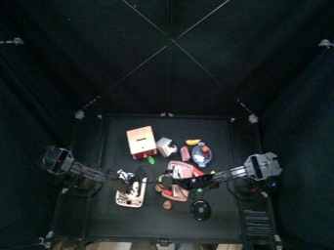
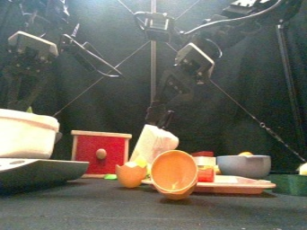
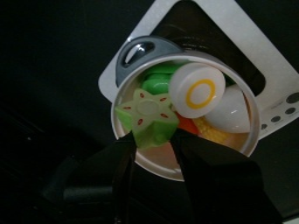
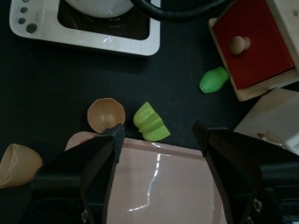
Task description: Hand over starfruit half
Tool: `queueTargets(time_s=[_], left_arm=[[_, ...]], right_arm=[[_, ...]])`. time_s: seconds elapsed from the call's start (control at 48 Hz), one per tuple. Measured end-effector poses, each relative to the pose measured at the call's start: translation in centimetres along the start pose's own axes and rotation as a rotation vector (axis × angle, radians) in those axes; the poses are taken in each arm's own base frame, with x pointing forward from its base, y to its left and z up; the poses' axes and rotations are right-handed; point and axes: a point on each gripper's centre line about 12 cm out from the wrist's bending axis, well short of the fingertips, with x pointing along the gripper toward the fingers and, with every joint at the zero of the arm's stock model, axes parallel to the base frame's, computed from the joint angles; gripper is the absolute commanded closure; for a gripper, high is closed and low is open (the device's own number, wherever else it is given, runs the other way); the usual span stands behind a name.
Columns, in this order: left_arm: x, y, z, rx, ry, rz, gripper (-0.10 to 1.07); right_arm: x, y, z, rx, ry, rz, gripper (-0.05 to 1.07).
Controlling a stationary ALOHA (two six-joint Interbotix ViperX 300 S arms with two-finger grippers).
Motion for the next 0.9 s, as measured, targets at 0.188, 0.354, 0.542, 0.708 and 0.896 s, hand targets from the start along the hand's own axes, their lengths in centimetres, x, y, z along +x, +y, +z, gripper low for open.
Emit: queueTargets(time_s=[0.188, 0.354, 0.542, 0.708, 0.896], left_arm=[[-1.6, 1.0, 0.4, -0.006, -0.087, -0.022, 0.25], [-3.2, 2.0, 0.8, -0.013, -0.178, -0.06, 0.25], [-4.9, 2.7, 1.2, -0.01, -0.289, -0.124, 0.25], [-6.1, 2.1, 3.0, 0.06, -0.544, -0.24, 0.25], [-5.4, 1.0, 4.5, 0.141, -0.734, -0.384, 0.25]], right_arm=[[-2.8, -0.8, 0.3, 0.021, -0.046, 0.0, 0.08], [-4.7, -1.3, -0.5, 0.062, -0.061, 0.017, 0.08], [-6.1, -1.3, -1.5, 0.097, -0.078, 0.056, 0.08], [-7.7, -2.1, -1.2, 0.133, -0.153, 0.096, 0.08], [-9.9, -4.1, -0.2, 0.25, -0.284, 0.15, 0.08]])
